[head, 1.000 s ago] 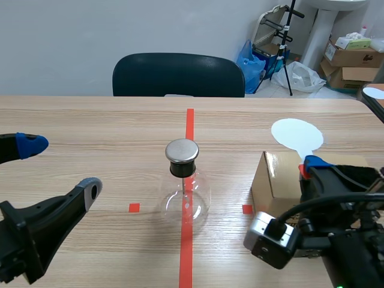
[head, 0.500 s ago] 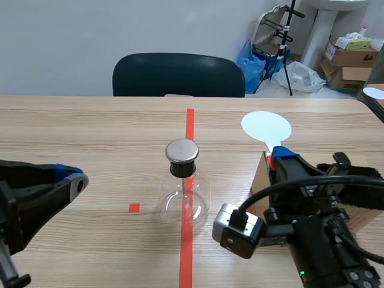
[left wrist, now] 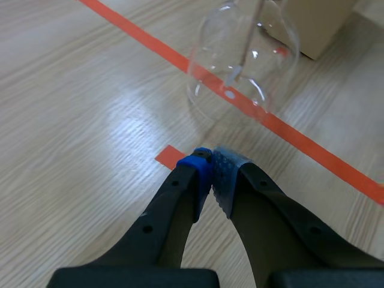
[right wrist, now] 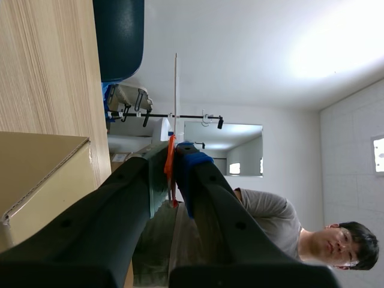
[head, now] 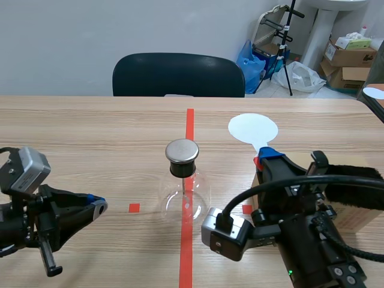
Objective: Do the electroscope experiment
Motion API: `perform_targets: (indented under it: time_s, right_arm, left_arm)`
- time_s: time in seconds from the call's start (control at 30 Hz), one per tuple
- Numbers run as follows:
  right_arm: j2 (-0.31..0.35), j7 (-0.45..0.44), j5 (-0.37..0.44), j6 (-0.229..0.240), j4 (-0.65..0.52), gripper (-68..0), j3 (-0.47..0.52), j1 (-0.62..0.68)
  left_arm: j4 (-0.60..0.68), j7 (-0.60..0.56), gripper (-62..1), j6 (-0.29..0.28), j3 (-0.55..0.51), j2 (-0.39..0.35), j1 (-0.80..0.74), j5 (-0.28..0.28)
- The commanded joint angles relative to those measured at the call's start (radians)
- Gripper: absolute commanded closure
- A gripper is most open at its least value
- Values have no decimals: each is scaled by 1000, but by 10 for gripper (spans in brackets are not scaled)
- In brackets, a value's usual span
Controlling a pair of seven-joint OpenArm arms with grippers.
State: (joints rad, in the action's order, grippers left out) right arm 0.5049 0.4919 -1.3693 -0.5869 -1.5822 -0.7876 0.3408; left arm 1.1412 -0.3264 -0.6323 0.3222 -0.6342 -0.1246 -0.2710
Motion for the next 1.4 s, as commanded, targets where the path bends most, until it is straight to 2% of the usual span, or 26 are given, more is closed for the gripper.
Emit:
perform_targets:
  time_s: [0.0,0.1,0.23,0.33,0.47,0.57,0.8,0.93,1.37]
  right_arm:
    - [6,2,-12,-6,-2,-10,7,-25]
    - [5,-1,-13,31,5,-10,7,-25]
    - [5,-1,-13,31,7,-10,7,-25]
    - [5,-1,-13,31,7,-10,7,-25]
    - [5,-1,-14,31,7,-10,7,-25]
    - [5,-1,-14,31,7,-10,8,-25]
    - [5,0,-14,31,7,-10,8,-25]
    - [5,0,-14,31,7,-10,8,-25]
    - [5,0,-14,31,7,-10,8,-25]
  left_arm:
    - [20,-40,-28,0,19,7,18,-12]
    - [-32,-80,-28,0,72,16,65,1]
    - [-81,-104,-28,0,125,48,112,38]
    - [-113,-104,-28,1,148,79,142,38]
    - [-150,-103,-28,13,153,111,171,45]
    - [-166,-104,-28,16,153,127,187,79]
    - [-180,-104,-28,19,153,150,194,89]
    - [-180,-104,-28,21,153,167,194,127]
    - [-180,-103,-27,69,153,176,194,128]
